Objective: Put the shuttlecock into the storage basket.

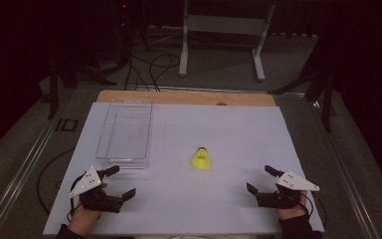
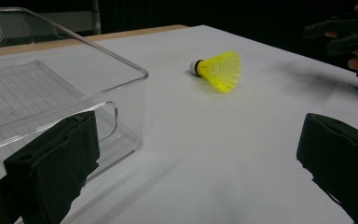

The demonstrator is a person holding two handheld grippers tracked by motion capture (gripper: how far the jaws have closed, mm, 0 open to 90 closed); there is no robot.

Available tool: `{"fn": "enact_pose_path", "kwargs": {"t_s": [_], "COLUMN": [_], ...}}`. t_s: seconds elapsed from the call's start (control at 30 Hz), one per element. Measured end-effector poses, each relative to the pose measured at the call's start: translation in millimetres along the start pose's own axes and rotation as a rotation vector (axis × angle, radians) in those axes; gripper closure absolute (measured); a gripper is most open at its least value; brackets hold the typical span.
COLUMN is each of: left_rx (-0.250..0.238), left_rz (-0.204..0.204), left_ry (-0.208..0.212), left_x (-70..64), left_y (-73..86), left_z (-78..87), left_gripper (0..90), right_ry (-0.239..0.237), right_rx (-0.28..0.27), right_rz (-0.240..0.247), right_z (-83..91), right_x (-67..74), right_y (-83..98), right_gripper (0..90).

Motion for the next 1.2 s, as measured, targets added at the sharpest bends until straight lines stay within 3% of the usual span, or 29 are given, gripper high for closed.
{"fn": "enact_pose_path", "kwargs": {"t_s": [0.7,0.97,1.2], "left_rx": [0.033,0.045,0.042], "left_rz": [-0.007,-0.027,-0.055], "left_ry": [0.019,0.040,0.061], "left_x": [-6.6,-10.9,-12.4], "left_y": [-4.5,-22.5,-47.6], "left_z": [-4.5,-4.9,-5.4], "left_gripper": [0.0,0.0,0.0], "right_ry": [0.021,0.032,0.024], "right_rx": [0.008,0.001,-0.004], "right_rz": [0.022,0.035,0.040], "right_z": [1.0,1.7,0.7], "right_x": [0.9,1.5,4.0], "right_y": [-2.3,-4.2,-5.8], "right_gripper": [7.6,7.6,7.7]}}
Point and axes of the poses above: each handheld gripper's, and its own axes: z roughly backward along the jaws, y roughly out of its underside, x roughly to its left, the point moved 5 cm from there along -z, roughly forward along the jaws, and after that the axes turned 12 degrees about -x, right-handed, at the moved point
